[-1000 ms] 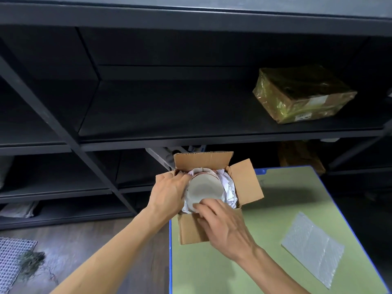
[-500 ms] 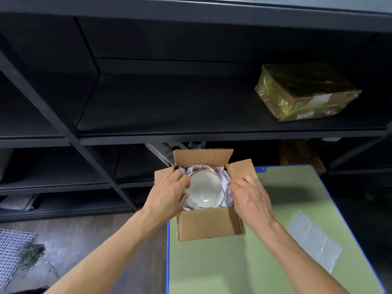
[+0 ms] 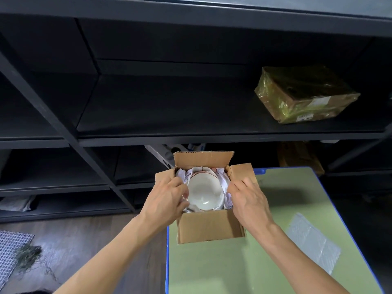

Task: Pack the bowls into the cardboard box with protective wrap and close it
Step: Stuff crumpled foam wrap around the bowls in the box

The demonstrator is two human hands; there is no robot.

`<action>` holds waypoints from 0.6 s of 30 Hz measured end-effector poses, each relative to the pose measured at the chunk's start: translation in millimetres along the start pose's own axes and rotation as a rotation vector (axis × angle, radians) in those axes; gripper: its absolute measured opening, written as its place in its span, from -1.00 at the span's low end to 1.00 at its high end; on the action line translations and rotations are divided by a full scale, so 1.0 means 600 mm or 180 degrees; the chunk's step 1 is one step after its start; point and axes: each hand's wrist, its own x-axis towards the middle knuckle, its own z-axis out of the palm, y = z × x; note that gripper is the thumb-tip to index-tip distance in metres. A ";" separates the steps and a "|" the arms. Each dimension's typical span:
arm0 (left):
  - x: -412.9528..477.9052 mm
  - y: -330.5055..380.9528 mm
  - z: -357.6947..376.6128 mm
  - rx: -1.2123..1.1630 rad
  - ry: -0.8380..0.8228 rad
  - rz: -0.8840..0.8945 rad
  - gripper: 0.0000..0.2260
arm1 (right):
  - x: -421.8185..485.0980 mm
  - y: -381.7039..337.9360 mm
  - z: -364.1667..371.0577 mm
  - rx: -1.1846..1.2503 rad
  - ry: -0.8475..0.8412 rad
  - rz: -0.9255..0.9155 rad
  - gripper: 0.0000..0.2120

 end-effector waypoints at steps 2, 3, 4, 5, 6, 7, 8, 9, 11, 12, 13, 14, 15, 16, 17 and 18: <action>-0.003 0.002 0.004 0.0073 -0.0101 -0.0030 -0.87 | 0.001 0.000 0.005 0.0030 0.0038 0.0041 -0.71; -0.003 0.003 0.007 0.0111 -0.0143 -0.0051 -0.86 | 0.004 -0.001 0.006 0.0002 0.0017 0.0033 -0.70; -0.003 0.004 0.011 0.0141 -0.0156 -0.0082 -0.86 | 0.007 -0.002 0.005 -0.0036 -0.0015 0.0030 -0.70; -0.003 0.005 0.013 0.0171 -0.0153 -0.0121 -0.87 | 0.011 -0.002 0.004 -0.0079 -0.0045 0.0021 -0.70; -0.002 0.007 0.015 0.0198 -0.0166 -0.0154 -0.87 | 0.013 -0.002 0.002 -0.0113 -0.0066 0.0000 -0.70; -0.003 0.009 0.015 0.0221 -0.0181 -0.0161 -0.87 | 0.014 -0.001 0.000 -0.0125 -0.0069 -0.0034 -0.72; -0.003 0.009 0.014 0.0234 -0.0169 -0.0147 -0.88 | 0.015 0.000 -0.003 -0.0104 -0.0050 -0.0064 -0.74; -0.004 0.009 0.011 0.0218 -0.0138 -0.0142 -0.89 | 0.016 0.001 -0.006 -0.0055 -0.0006 -0.0088 -0.77; -0.008 0.010 0.004 0.0129 -0.0070 -0.0204 -0.91 | 0.021 -0.003 -0.012 0.0140 0.0130 -0.0130 -0.84; -0.011 0.010 0.003 0.0090 -0.0022 -0.0241 -0.92 | 0.024 -0.010 -0.015 0.0281 0.0173 -0.0169 -0.86; -0.014 0.010 0.002 0.0056 0.0030 -0.0278 -0.93 | 0.028 -0.021 -0.015 0.0435 0.0160 -0.0229 -0.88; -0.016 0.010 0.001 0.0015 0.0066 -0.0323 -0.94 | 0.032 -0.034 -0.016 0.0571 0.0091 -0.0301 -0.86; -0.017 0.011 0.001 -0.0030 0.0077 -0.0389 -0.92 | 0.038 -0.048 -0.015 0.0668 -0.0016 -0.0376 -0.80; -0.020 0.012 0.001 -0.0060 0.0057 -0.0452 -0.86 | 0.046 -0.060 -0.011 0.0709 -0.0145 -0.0452 -0.70; -0.023 0.012 0.002 -0.0057 -0.0011 -0.0505 -0.79 | 0.053 -0.070 -0.005 0.0707 -0.0340 -0.0493 -0.60; -0.027 0.013 0.004 -0.0014 -0.0094 -0.0541 -0.73 | 0.062 -0.079 -0.002 0.0697 -0.0583 -0.0486 -0.51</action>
